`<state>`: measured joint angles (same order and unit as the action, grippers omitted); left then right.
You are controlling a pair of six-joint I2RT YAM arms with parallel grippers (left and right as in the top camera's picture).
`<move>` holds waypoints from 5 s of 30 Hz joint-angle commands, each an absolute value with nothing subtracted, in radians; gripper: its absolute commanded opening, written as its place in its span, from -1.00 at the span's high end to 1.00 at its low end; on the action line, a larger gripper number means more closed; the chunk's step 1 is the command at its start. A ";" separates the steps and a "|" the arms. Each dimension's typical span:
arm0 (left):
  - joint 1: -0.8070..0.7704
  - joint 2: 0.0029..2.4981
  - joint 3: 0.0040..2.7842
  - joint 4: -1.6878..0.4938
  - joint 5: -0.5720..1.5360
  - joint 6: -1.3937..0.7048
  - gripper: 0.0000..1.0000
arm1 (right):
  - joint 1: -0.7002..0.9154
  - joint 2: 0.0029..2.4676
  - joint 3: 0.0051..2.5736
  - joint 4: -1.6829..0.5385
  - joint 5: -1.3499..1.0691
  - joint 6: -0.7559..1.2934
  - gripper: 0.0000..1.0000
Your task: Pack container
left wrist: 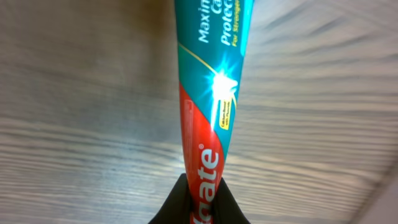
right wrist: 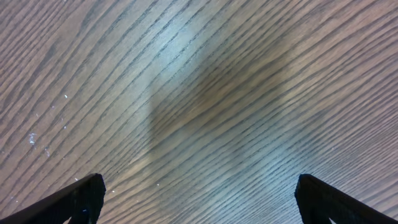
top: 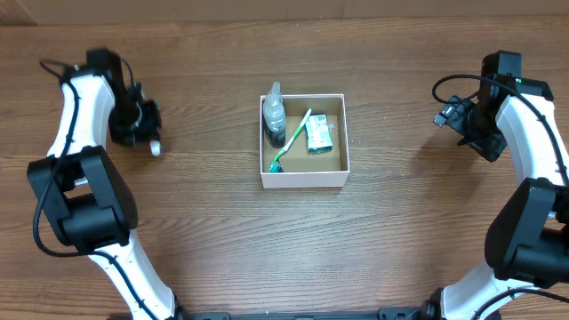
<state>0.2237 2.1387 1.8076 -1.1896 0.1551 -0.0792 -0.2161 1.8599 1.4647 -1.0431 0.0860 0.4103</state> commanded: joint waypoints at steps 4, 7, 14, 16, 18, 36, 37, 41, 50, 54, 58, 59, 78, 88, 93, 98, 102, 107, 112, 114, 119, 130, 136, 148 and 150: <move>0.086 1.980 2.070 -1.297 0.184 -0.062 0.92 | -0.218 1.858 1.466 -1.040 0.096 0.404 -1.00; -0.021 1.896 2.077 -1.296 0.184 -0.020 0.92 | -0.218 1.858 1.466 -1.040 0.096 0.404 -1.00; -0.330 1.835 2.077 -1.321 0.173 0.155 0.92 | -0.218 1.858 1.466 -1.040 0.096 0.404 -1.00; -0.419 1.844 2.077 -1.337 0.172 0.244 0.92 | -0.218 1.858 1.466 -1.040 0.096 0.404 -1.00; -0.494 1.848 2.060 -1.354 0.144 0.328 0.92 | -0.218 1.858 1.466 -1.040 0.096 0.404 -1.00; -0.557 1.893 1.640 -1.117 0.146 0.634 0.90 | -0.218 1.858 1.466 -1.040 0.096 0.404 -1.00; -0.556 1.893 1.630 -1.101 0.146 0.634 0.87 | -0.218 1.858 1.466 -1.040 0.096 0.404 -1.00; -0.556 1.893 1.602 -1.072 0.146 0.655 0.65 | -0.218 1.858 1.466 -1.040 0.096 0.404 -1.00; -0.556 1.893 1.597 -1.060 0.107 0.634 0.00 | -0.218 1.858 1.466 -1.040 0.096 0.404 -1.00; -0.557 1.878 1.664 -1.118 0.094 0.529 0.03 | -0.218 1.858 1.466 -1.040 0.096 0.404 -1.00; -0.557 1.826 1.804 -1.230 0.097 0.406 -0.04 | -0.218 1.858 1.466 -1.040 0.096 0.404 -1.00; -0.557 1.797 1.836 -1.258 0.097 0.377 -0.08 | -0.218 1.858 1.466 -1.040 0.096 0.404 -1.00; -0.557 0.771 1.204 -1.172 0.034 -0.199 -1.00 | -0.218 1.858 1.466 -1.040 0.096 0.404 -1.00; -0.557 0.760 1.047 -1.154 0.256 -0.225 -1.00 | -0.218 1.858 1.466 -1.040 0.096 0.404 -1.00; -0.557 0.766 1.047 -1.156 0.259 -0.225 -1.00 | -0.218 1.858 1.466 -1.040 0.096 0.404 -1.00; -0.557 0.763 1.045 -1.138 0.191 -0.205 -1.00 | -0.218 1.858 1.466 -1.040 0.096 0.404 -1.00; -0.468 0.714 1.012 -1.015 0.109 -0.127 -1.00 | -0.218 1.858 1.466 -1.040 0.096 0.404 -1.00; -0.239 0.553 0.784 -0.633 0.220 -0.038 -1.00 | -0.218 1.858 1.466 -1.040 0.096 0.404 -1.00; -0.176 0.360 0.500 -0.236 0.267 -0.018 -1.00 | -0.218 1.858 1.466 -1.040 0.096 0.404 -1.00; -0.176 0.302 0.408 -0.134 0.267 -0.018 -1.00 | -0.218 1.858 1.466 -1.040 0.096 0.404 -1.00; -0.130 0.197 0.242 0.012 0.266 -0.018 -1.00 | -0.218 1.858 1.466 -1.040 0.096 0.404 -1.00; 0.012 0.030 0.109 0.033 0.317 -0.023 -1.00 | -0.218 1.858 1.466 -1.040 0.096 0.404 -1.00; 0.024 0.003 0.004 0.022 0.242 -0.020 -1.00 | -0.218 1.858 1.466 -1.040 0.096 0.404 -1.00; 0.026 0.004 0.005 -0.063 0.154 0.012 -1.00 | -0.218 1.858 1.466 -1.040 0.096 0.404 -0.99; 0.026 0.004 0.005 -0.063 0.153 0.012 -1.00 | -0.218 1.858 1.466 -1.040 0.096 0.404 -1.00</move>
<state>0.0158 0.0139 0.0105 -0.0635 0.1703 -0.0143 -0.2161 1.8599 1.4643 -1.0431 0.0856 0.4099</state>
